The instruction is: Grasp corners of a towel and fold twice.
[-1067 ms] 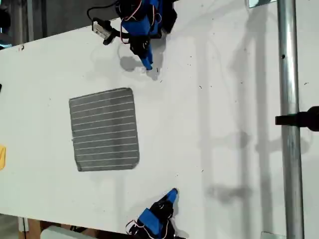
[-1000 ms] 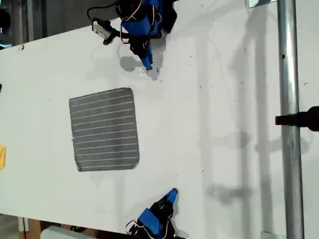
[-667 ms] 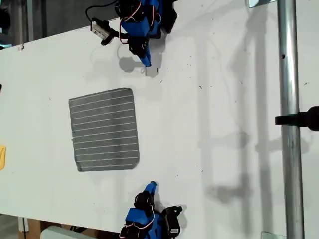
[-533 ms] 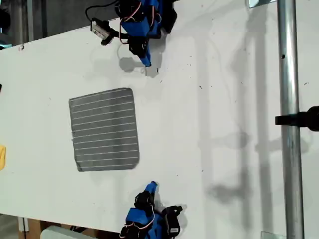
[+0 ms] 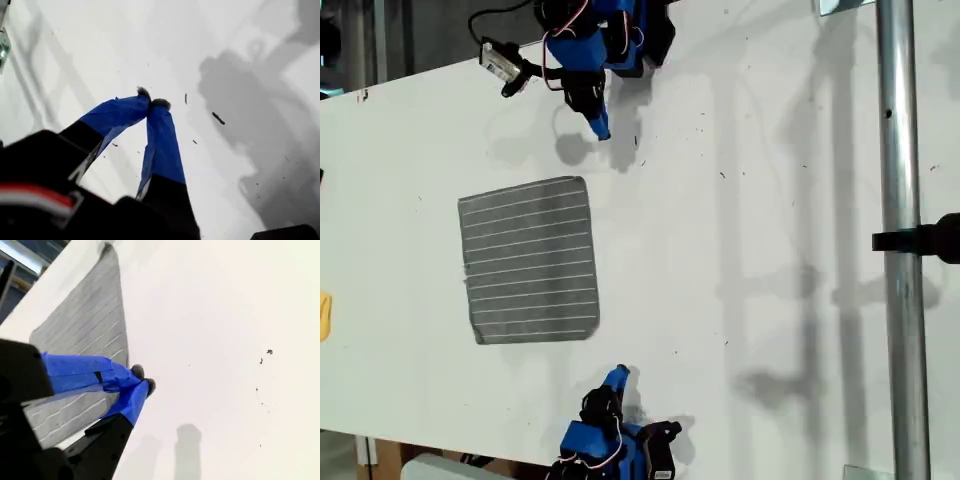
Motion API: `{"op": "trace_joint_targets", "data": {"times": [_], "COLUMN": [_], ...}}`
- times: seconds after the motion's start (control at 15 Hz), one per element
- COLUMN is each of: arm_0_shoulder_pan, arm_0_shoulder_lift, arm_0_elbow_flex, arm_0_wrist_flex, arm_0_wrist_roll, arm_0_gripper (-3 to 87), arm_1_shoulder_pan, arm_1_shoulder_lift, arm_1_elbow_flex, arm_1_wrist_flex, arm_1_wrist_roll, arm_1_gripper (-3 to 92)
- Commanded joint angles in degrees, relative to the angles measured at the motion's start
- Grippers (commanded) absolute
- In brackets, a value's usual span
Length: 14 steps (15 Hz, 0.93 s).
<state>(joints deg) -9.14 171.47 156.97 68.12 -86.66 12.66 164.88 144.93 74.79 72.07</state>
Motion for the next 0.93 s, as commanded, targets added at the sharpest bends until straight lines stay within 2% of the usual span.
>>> {"op": "trace_joint_targets", "data": {"times": [0.0, 0.2, 0.33, 0.47, 0.73, 0.8, 0.87], "arm_0_shoulder_pan": [-6.1, -16.4, -21.1, -24.4, -29.4, -30.2, -30.9], "arm_0_shoulder_lift": [-18.4, -25.8, -32.9, -38.8, -50.8, -52.0, -53.5], "arm_0_elbow_flex": [-17.8, -27.1, -34.7, -43.1, -52.4, -53.3, -54.4], "arm_0_wrist_flex": [-1.4, 1.5, 5.4, 9.8, 12.8, 13.4, 14.6], "arm_0_wrist_roll": [8.7, 21.4, 26.9, 28.6, 29.1, 29.0, 28.9], "arm_0_gripper": [-2.9, -2.9, -2.9, -2.9, -2.9, -2.8, -1.4], "arm_1_shoulder_pan": [5.2, 12.9, 16.2, 18.5, 21.1, 21.7, 22.4], "arm_1_shoulder_lift": [-14.5, -29.9, -40.1, -50.2, -68.8, -71.0, -72.0], "arm_1_elbow_flex": [-11.4, -23.1, -33.5, -45.0, -67.1, -69.8, -70.3], "arm_1_wrist_flex": [-3.3, -3.2, -1.2, 2.1, 10.9, 12.0, 12.3], "arm_1_wrist_roll": [-7.9, -19.2, -25.5, -30.0, -35.7, -36.9, -38.1], "arm_1_gripper": [-0.3, -0.3, -0.3, -0.3, -0.2, 3.1, 10.3]}}
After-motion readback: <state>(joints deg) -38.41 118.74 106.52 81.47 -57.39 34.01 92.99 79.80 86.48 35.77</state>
